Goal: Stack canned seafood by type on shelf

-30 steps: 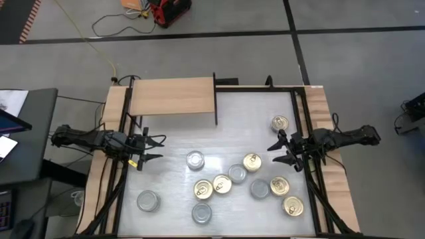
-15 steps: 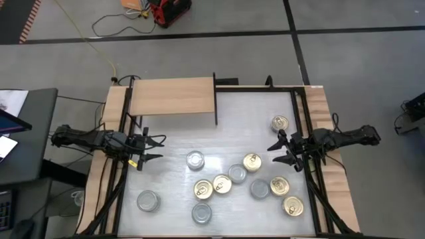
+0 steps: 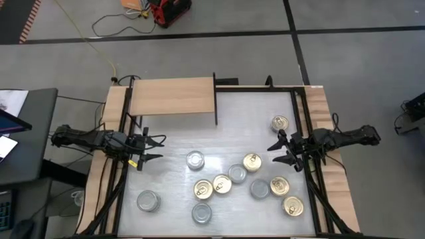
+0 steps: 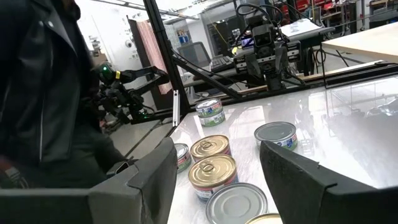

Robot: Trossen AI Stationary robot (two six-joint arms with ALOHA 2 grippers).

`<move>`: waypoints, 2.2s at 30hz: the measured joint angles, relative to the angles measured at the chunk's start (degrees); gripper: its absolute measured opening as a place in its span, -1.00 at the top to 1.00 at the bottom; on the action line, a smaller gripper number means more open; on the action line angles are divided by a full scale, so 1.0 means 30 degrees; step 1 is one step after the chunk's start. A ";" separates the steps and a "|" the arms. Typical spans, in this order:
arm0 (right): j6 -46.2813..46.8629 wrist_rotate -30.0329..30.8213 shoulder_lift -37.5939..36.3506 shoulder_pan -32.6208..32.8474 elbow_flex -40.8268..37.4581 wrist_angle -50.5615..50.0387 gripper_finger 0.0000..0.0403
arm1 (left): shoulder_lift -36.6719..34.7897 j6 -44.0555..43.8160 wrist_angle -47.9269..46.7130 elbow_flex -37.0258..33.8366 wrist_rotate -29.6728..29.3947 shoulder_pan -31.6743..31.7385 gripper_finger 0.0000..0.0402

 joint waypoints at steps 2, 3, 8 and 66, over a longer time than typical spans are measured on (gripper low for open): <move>0.0001 0.0006 0.0004 0.0000 0.0000 -0.0006 -0.27 | -0.0005 0.0000 0.0000 0.0000 0.0000 0.0000 0.05; 0.0002 0.0007 0.0002 -0.0003 0.0000 -0.0005 -0.27 | -0.0001 0.0000 0.0000 0.0006 0.0000 0.0000 0.05; 0.0001 0.0003 0.0000 -0.0004 0.0000 0.0000 -0.27 | 0.0000 0.0000 0.0000 0.0005 0.0000 0.0000 0.05; 0.0000 0.0007 0.0007 0.0000 0.0000 0.0000 -0.27 | 0.0001 0.0183 -0.0007 0.0006 -0.0233 0.0000 0.05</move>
